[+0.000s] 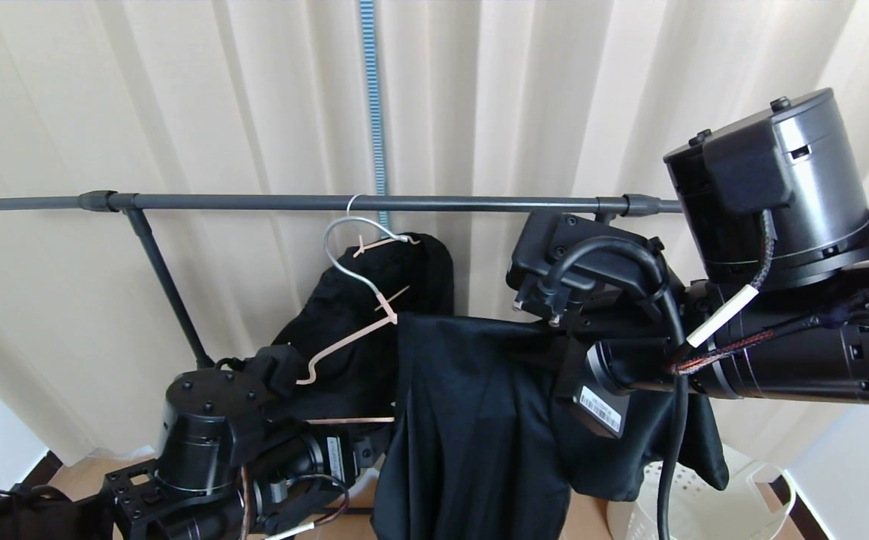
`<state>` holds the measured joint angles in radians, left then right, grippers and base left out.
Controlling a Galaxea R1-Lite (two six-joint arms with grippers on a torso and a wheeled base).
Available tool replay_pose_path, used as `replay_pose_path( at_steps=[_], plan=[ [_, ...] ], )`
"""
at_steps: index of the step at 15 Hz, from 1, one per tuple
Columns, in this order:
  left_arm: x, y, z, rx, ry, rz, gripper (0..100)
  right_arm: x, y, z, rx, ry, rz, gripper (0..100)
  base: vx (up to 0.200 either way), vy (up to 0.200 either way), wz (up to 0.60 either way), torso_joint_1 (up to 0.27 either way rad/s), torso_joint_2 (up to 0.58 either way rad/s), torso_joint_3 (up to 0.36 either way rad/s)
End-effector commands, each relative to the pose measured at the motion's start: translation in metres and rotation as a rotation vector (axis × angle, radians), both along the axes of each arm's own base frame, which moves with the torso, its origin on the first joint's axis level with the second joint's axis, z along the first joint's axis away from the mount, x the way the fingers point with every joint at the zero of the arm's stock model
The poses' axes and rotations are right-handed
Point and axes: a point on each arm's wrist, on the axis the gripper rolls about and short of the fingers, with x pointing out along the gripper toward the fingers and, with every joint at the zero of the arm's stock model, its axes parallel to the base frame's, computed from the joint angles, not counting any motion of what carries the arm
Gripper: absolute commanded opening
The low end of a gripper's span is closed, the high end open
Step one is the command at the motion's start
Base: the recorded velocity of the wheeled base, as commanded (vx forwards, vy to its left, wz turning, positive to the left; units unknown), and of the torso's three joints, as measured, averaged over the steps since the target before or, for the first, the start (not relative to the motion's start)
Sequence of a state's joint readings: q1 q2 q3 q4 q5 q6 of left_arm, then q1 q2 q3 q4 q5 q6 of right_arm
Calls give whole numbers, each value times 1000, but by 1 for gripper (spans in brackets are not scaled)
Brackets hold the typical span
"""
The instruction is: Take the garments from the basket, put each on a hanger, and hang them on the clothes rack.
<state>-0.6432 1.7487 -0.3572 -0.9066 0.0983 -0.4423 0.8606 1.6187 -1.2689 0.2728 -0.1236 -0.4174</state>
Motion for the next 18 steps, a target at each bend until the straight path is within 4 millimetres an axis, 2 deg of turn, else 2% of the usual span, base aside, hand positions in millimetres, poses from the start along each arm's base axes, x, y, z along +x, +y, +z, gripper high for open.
replay_pose_path(
  at_steps=[1, 4, 13, 18],
  plan=[
    [-6, -4, -2, 7, 6, -26, 100, 0, 1, 0, 8, 6, -6, 0, 0, 0, 0, 0, 0, 0],
    [-14, -9, -5, 28, 13, -54, 100, 2, 3, 2, 55, 14, -34, 0, 0, 0, 0, 0, 0, 0],
    [-14, -10, -11, 44, 32, -59, 100, 2, 2, 11, 105, -6, -46, 0, 0, 0, 0, 0, 0, 0],
    [-9, -12, -24, 70, 63, -50, 100, -2, -12, 26, 151, -33, -71, 0, 0, 0, 0, 0, 0, 0]
  ],
)
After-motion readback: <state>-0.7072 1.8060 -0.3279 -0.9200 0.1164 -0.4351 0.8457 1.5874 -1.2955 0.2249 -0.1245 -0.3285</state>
